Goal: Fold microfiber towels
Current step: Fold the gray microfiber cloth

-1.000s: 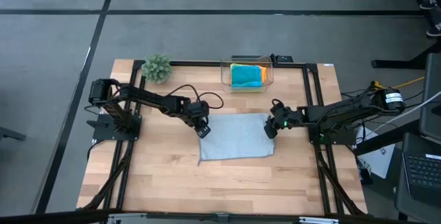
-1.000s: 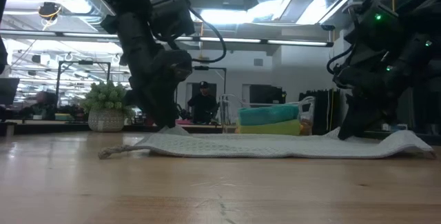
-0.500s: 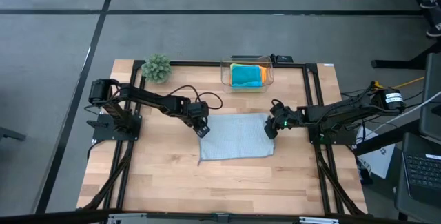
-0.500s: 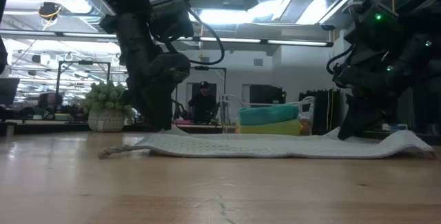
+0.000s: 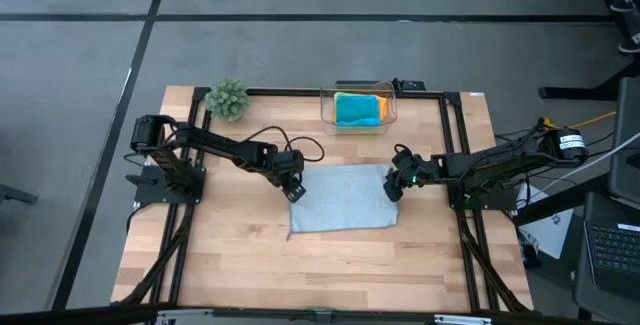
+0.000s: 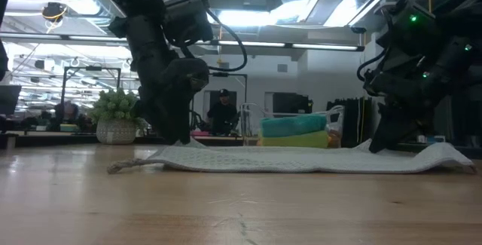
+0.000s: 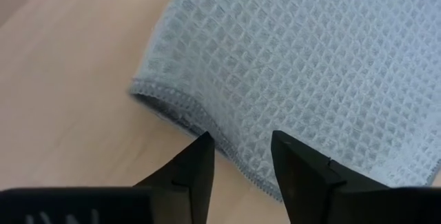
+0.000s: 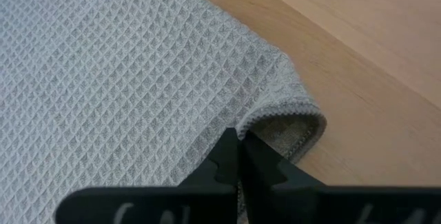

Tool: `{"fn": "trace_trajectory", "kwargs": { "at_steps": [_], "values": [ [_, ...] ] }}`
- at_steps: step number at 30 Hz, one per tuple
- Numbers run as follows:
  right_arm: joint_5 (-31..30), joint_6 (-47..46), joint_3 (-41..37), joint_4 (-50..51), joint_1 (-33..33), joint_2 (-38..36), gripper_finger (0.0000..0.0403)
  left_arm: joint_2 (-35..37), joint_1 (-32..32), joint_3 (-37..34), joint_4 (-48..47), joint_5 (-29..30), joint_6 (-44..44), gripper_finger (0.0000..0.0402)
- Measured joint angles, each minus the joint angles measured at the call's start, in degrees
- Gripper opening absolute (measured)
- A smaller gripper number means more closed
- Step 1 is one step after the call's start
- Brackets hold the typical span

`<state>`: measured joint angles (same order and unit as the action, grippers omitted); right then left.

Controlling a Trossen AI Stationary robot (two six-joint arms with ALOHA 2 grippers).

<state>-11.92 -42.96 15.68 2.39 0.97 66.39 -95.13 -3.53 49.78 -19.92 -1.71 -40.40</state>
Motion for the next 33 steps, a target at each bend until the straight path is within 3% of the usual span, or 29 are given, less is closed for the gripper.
{"fn": "trace_trajectory", "kwargs": {
  "at_steps": [9, 17, 33],
  "values": [
    [0.0, 0.2, 0.0, 0.0, 0.0, 0.0, 0.0004, -0.44, -0.04, 0.02, 0.13, 0.95, 2.46, 0.0125],
    [0.02, 1.24, 0.0, 0.0, 0.0, 0.0, 0.0004, -0.44, -0.04, 0.02, 0.05, 4.16, 4.59, 0.001],
    [0.05, 1.66, 0.49, 0.12, 0.0, -0.02, 0.0004, -0.44, -0.02, 0.02, 0.2, 5.48, 4.59, 0.0]
  ]
}}
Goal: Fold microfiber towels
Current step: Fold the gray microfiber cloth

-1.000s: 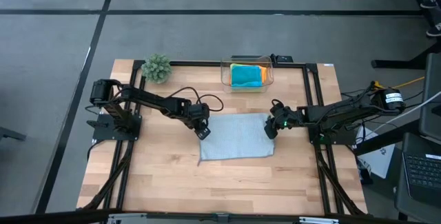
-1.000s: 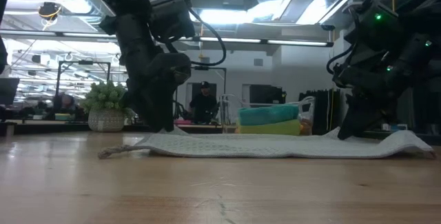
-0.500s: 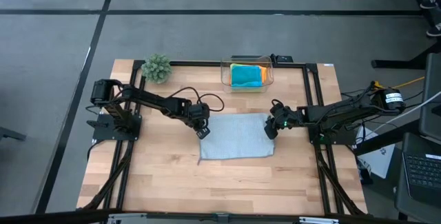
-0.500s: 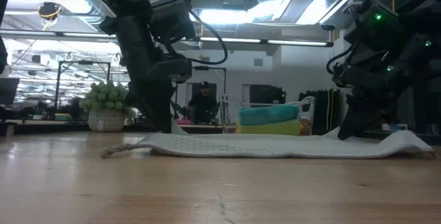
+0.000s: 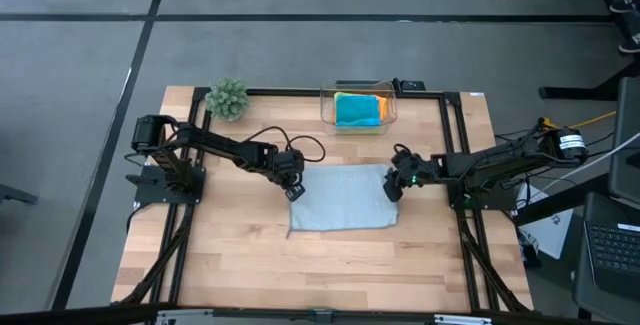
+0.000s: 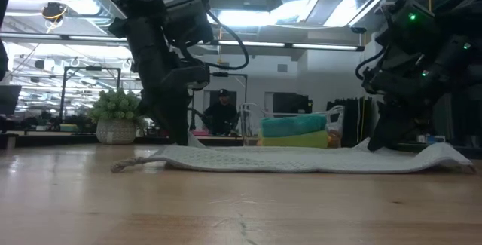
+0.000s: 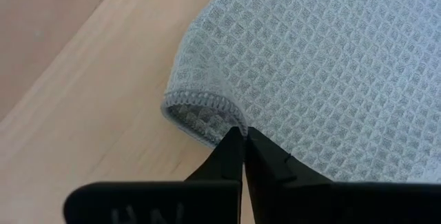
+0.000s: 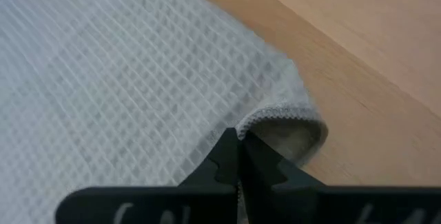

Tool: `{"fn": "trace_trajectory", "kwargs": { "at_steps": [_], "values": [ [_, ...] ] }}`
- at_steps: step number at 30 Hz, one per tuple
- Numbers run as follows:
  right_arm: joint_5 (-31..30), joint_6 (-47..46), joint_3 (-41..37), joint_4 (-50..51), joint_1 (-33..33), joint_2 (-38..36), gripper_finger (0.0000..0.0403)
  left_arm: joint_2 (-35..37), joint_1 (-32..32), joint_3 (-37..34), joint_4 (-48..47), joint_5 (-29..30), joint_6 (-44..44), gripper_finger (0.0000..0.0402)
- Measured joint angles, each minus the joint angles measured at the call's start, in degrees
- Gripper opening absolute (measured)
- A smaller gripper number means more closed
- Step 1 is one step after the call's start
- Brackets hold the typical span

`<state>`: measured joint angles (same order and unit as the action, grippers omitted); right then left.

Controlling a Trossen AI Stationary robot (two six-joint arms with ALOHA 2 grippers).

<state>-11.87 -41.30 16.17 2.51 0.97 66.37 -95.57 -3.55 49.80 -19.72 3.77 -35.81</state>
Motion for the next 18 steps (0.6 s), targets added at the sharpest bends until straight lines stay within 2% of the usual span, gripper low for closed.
{"fn": "trace_trajectory", "kwargs": {
  "at_steps": [15, 18],
  "values": [
    [0.11, -0.01, 0.71, -0.03, -0.02, -0.04, 0.0004, 0.18, 0.0, 0.0, 0.02, -0.07, 0.41, 0.0],
    [1.92, 0.97, 0.71, 0.04, -0.01, -0.61, 0.0004, 0.59, 0.19, 0.18, 0.15, -0.93, -0.04, 0.0]
  ]
}}
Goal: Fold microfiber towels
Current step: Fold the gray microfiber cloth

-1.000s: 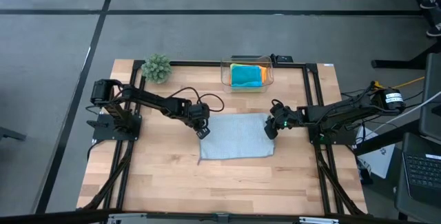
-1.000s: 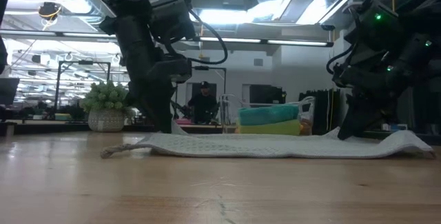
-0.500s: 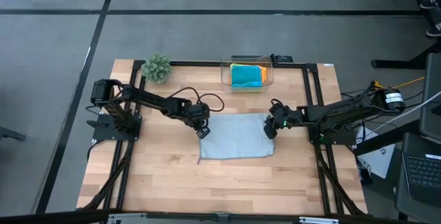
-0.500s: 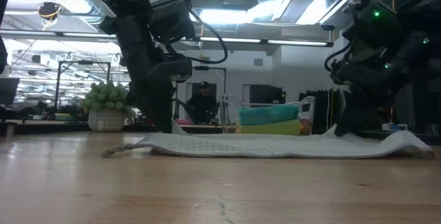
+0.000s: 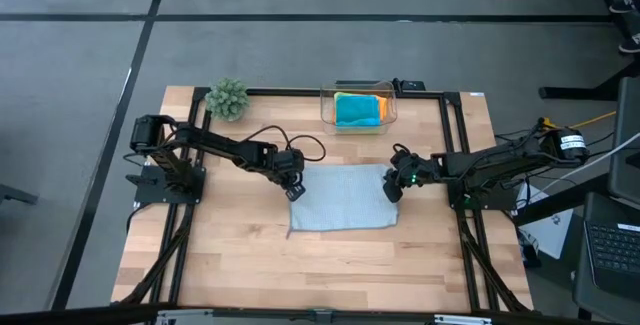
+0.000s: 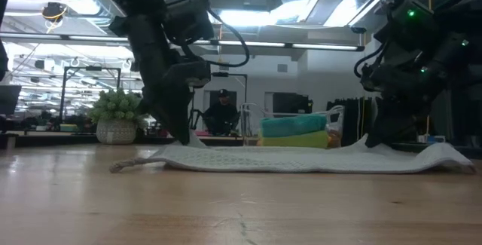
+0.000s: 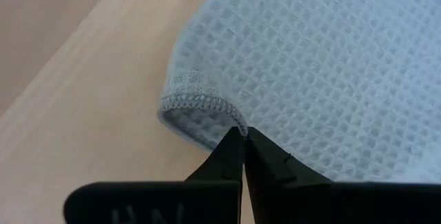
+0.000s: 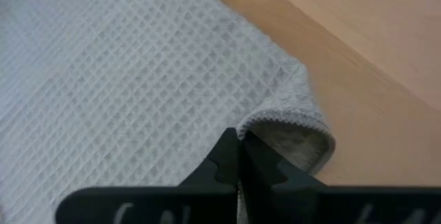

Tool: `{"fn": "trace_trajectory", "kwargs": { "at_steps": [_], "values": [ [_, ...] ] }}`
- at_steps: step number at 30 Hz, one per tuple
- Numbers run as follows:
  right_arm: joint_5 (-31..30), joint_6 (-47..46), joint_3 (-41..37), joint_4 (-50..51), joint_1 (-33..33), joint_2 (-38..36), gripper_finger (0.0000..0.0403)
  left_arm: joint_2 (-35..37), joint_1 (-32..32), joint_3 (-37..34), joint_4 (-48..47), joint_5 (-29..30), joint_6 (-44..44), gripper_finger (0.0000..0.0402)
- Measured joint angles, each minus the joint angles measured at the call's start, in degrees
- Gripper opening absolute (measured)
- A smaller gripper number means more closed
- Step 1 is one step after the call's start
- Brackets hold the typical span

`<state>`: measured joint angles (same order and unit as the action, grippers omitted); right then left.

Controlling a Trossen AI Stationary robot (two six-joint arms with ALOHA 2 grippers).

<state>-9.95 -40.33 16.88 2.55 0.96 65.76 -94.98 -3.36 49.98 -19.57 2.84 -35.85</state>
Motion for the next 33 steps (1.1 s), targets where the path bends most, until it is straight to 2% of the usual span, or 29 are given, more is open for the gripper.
{"fn": "trace_trajectory", "kwargs": {
  "at_steps": [6, 14, 22, 28, 33],
  "values": [
    [2.25, 0.06, 0.0, 0.02, -0.03, -3.25, 0.0004, 0.15, 1.42, 2.65, -0.75, -1.03, 0.04, 0.0],
    [2.68, 0.18, 0.02, 0.35, -0.03, -9.11, 0.0004, 0.2, 2.82, 10.78, -7.57, -0.33, 0.51, 0.0],
    [2.24, -1.66, 0.02, 4.31, -0.03, -14.69, 0.0006, 0.22, 2.4, 15.04, -14.17, 3.97, 0.59, 0.0],
    [-4.94, -6.0, 0.04, 6.29, -0.03, -16.96, 0.0008, 0.22, 1.82, 15.05, -15.33, 11.56, -0.01, 0.0],
    [-6.19, -6.04, 0.04, 7.02, 0.01, -16.41, 0.0008, 0.22, 1.76, 15.05, -15.64, 15.3, -0.03, 0.0]
  ]
}}
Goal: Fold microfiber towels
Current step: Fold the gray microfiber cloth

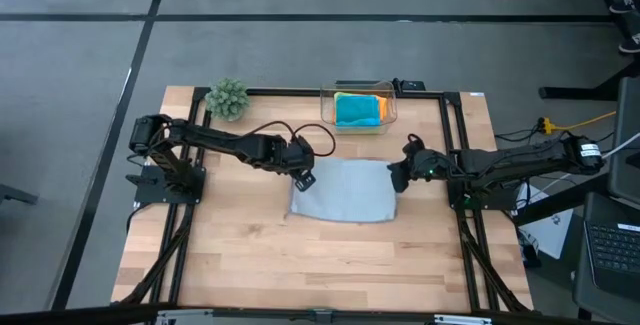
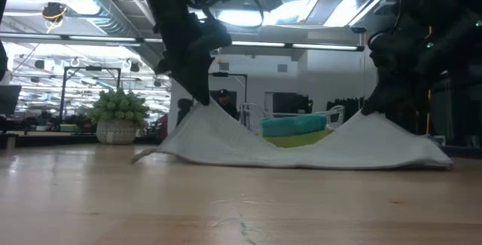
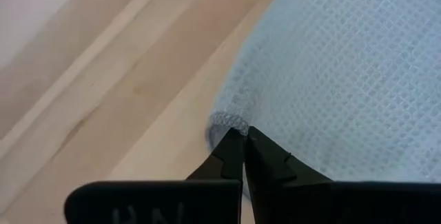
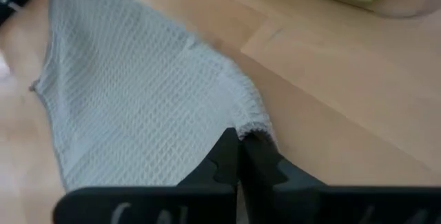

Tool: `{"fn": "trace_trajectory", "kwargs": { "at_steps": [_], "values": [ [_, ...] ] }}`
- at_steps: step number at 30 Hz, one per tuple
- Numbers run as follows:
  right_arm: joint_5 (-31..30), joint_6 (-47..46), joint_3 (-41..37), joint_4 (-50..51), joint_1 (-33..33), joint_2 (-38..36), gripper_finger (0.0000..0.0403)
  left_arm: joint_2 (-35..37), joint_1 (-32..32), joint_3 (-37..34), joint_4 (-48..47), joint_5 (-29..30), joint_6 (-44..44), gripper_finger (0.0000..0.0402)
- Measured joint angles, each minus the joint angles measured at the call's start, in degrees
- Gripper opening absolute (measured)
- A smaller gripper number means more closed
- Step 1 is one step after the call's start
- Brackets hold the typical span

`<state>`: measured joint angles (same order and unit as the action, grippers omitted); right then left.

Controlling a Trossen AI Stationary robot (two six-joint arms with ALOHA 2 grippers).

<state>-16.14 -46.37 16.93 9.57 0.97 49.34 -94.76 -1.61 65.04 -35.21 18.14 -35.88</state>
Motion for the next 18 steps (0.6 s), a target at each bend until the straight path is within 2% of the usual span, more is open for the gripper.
{"fn": "trace_trajectory", "kwargs": {
  "at_steps": [6, 10, 18],
  "values": [
    [-6.15, -0.31, 0.0, 2.39, 0.0, 0.0, 0.0009, 0.0, -0.21, -1.1, -0.11, 1.8, -1.13, 0.0],
    [-9.38, -1.23, 0.0, 4.48, 0.0, 0.01, 0.0009, -0.53, -1.03, -2.26, 0.24, 5.8, -1.26, 0.0],
    [-10.09, -0.91, 0.0, 6.58, -0.03, 0.06, 0.0009, -2.88, -3.9, -5.46, 4.7, 7.75, -1.44, 0.0005]
  ]
}}
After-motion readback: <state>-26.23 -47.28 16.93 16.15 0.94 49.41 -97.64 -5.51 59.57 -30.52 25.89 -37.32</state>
